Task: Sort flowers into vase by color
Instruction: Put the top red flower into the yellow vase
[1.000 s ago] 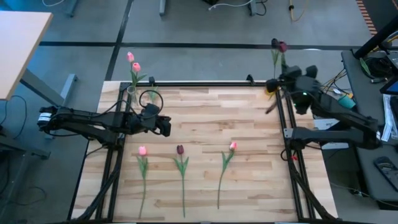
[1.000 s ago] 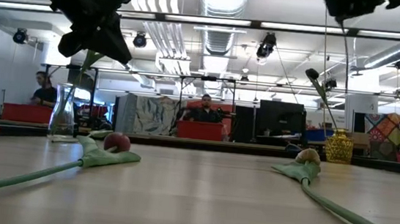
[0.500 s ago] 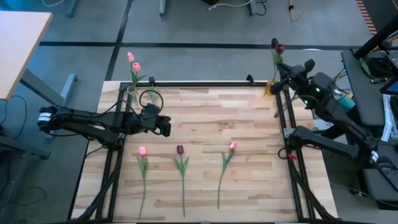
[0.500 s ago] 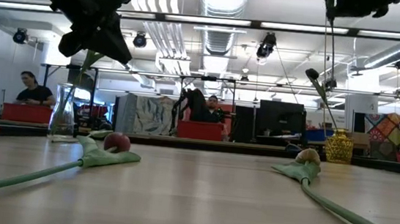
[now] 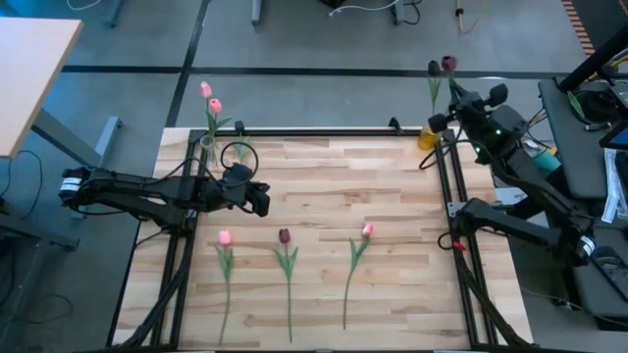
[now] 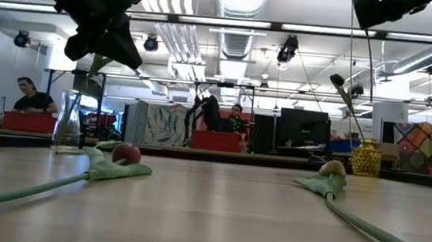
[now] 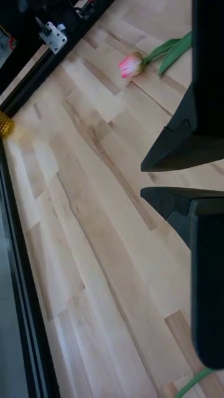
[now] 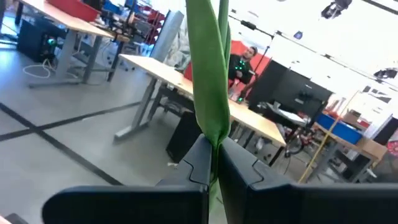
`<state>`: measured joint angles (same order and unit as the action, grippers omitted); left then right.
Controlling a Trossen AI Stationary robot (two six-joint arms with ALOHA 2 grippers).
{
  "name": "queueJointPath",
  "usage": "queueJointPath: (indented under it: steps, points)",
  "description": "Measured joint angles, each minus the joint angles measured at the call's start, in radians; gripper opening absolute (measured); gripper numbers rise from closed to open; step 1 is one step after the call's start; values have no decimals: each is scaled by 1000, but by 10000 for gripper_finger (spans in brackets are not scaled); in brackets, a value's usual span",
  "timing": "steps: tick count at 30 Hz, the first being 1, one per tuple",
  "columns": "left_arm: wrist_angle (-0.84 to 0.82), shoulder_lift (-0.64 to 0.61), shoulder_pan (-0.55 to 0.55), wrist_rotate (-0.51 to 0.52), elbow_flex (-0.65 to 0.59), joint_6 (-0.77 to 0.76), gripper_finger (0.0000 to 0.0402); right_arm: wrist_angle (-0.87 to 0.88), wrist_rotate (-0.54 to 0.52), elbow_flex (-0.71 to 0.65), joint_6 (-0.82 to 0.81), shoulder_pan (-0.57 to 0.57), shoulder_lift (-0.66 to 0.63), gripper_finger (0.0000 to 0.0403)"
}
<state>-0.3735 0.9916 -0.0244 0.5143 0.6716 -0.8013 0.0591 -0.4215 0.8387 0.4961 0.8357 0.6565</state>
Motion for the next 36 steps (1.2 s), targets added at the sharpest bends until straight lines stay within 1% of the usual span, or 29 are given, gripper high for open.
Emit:
queueJointPath:
  steps: [5, 7, 8, 9, 12, 17, 19, 22, 25, 27, 29, 34, 36]
  points:
    - [0, 0, 0, 0, 0, 1, 35, -5, 15, 0, -14, -19, 57, 9]
    - [0, 0, 0, 0, 0, 7, 35, -19, -17, 0, -9, -40, 81, 9]
    - [0, 0, 0, 0, 0, 8, 35, -14, -4, 2, -9, -49, 94, 9]
    - [0, 0, 0, 1, 0, 8, 35, -7, 37, 6, -21, -58, 109, 9]
    - [0, 0, 0, 1, 0, 20, 35, 9, 104, 36, -50, -62, 164, 9]
    - [0, 0, 0, 1, 0, 31, 35, 117, 293, 109, -93, -61, 311, 9]
    - [-1, 0, 0, 1, 0, 31, 35, 181, 331, 161, -84, -62, 372, 9]
    - [-1, 0, 0, 1, 0, 31, 35, 342, 330, 252, -36, -60, 465, 9]
    - [-1, 0, 0, 1, 0, 40, 35, 449, 270, 326, 55, -58, 552, 9]
    - [-1, 0, 0, 1, 0, 50, 35, 437, 216, 359, 131, -58, 590, 9]
    - [-1, 0, 0, 2, 0, 59, 35, 388, 192, 378, 191, -45, 615, 9]
    - [-10, 0, 0, 3, 0, 60, 35, 255, 191, 376, 294, 25, 640, 9]
    - [-11, 0, 0, 4, 0, 61, 35, 230, 212, 374, 314, 62, 644, 9]
